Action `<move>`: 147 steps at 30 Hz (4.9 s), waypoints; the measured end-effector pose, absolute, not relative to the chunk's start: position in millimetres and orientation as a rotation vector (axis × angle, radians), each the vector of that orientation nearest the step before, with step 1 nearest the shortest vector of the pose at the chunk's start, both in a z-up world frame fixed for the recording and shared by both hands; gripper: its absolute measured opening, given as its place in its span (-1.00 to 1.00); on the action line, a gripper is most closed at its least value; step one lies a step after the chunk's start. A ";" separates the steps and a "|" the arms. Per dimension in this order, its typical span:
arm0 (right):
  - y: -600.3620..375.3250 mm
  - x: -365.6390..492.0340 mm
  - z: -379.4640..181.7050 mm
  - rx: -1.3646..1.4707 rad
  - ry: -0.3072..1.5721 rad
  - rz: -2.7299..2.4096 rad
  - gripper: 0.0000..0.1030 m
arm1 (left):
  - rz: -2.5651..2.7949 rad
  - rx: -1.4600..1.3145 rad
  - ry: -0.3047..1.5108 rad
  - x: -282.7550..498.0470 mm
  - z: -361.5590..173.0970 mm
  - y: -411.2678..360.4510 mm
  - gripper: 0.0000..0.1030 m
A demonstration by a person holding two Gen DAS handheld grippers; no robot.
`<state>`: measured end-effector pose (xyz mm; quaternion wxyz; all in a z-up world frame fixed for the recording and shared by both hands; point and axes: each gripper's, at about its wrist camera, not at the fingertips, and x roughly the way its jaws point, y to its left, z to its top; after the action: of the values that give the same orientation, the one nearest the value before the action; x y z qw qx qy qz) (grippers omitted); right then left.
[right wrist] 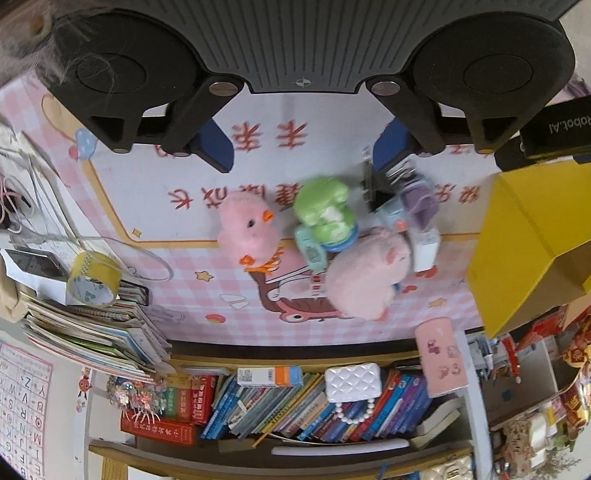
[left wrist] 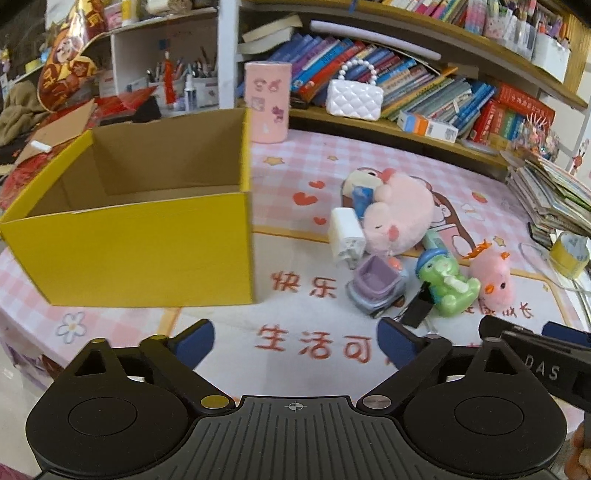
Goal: Organize objects
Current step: 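Grasp the pink chick plush with the right tool while the left tool grasps the black binder clip, then lift and carry the chick and the clip over the yellow box with both tools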
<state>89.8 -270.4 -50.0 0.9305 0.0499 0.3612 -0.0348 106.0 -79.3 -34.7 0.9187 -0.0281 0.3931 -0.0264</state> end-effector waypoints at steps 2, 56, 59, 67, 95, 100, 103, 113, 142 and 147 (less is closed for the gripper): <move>-280.3 98.4 -50.7 0.107 0.740 -0.076 0.36 | -0.067 -0.056 0.811 112.0 -36.0 -89.3 0.65; -307.0 124.3 -29.3 0.150 0.707 0.054 -0.19 | -0.287 -0.017 0.744 125.2 -22.4 -134.7 -0.18; -285.9 115.4 -25.7 0.141 0.696 0.062 -0.19 | -0.274 -0.024 0.733 115.6 -18.7 -112.7 -0.18; -212.2 89.2 -23.5 0.124 0.715 0.118 -0.19 | -0.186 -0.056 0.719 83.7 -15.1 -28.9 -0.18; -34.9 16.2 -26.4 0.070 0.772 0.280 -0.19 | -0.030 -0.120 0.659 0.8 -2.8 142.4 -0.18; -31.3 13.0 -22.8 0.059 0.757 0.269 -0.19 | -0.042 -0.135 0.634 1.8 2.8 147.7 -0.18; -30.5 13.0 -21.0 0.054 0.743 0.266 -0.19 | -0.047 -0.142 0.616 4.1 9.0 150.6 -0.18; -33.3 42.3 13.9 0.078 0.607 0.254 -0.19 | -0.066 -0.171 0.483 34.7 49.4 153.0 -0.18; -15.8 249.2 -8.8 -0.212 0.691 0.488 -0.19 | 0.035 -0.091 0.584 208.4 20.2 121.2 -0.18; -5.2 269.8 -15.1 -0.300 0.722 0.541 -0.19 | 0.068 -0.070 0.622 224.1 8.9 120.2 -0.18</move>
<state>269.8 -5.2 -15.1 0.8891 -0.1443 0.3477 0.2605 224.1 120.2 8.9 0.9508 -0.0346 0.3060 0.0336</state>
